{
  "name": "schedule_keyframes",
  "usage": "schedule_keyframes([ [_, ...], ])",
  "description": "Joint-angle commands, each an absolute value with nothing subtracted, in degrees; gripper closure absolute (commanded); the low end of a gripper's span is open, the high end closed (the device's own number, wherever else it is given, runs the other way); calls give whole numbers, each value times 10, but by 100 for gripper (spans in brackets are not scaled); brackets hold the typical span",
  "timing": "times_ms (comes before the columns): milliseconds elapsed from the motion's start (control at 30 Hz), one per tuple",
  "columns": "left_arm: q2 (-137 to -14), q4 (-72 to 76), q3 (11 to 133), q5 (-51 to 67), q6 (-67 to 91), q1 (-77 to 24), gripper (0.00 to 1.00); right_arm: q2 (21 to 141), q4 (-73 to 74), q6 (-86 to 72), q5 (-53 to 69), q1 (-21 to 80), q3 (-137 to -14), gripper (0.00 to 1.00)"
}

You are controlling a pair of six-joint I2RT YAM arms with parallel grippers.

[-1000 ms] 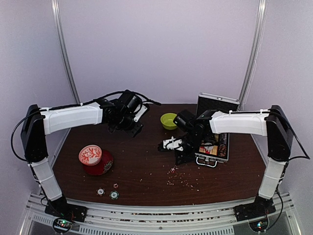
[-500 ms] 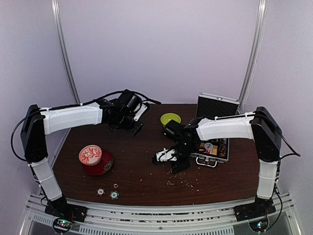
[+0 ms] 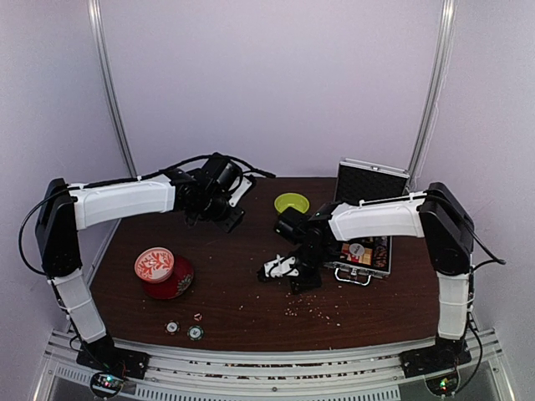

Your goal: Pack up texas hold em set

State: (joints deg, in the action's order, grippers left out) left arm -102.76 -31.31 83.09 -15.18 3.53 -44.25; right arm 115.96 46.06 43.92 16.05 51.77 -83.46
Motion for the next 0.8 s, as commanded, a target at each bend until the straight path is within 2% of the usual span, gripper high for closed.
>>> schedule_keyframes([
  [0, -1034, -298, 837, -144, 31, -440, 56, 1170, 474, 444, 166, 520, -851, 82],
  [100, -1035, -298, 836, -143, 31, -440, 56, 1167, 477, 444, 166, 520, -852, 86],
  [400, -1036, -301, 838, -138, 30, -439, 56, 1108, 507, 437, 169, 497, -840, 87],
  [767, -1037, -305, 842, -123, 32, -439, 55, 1038, 534, 401, 173, 293, -830, 87],
])
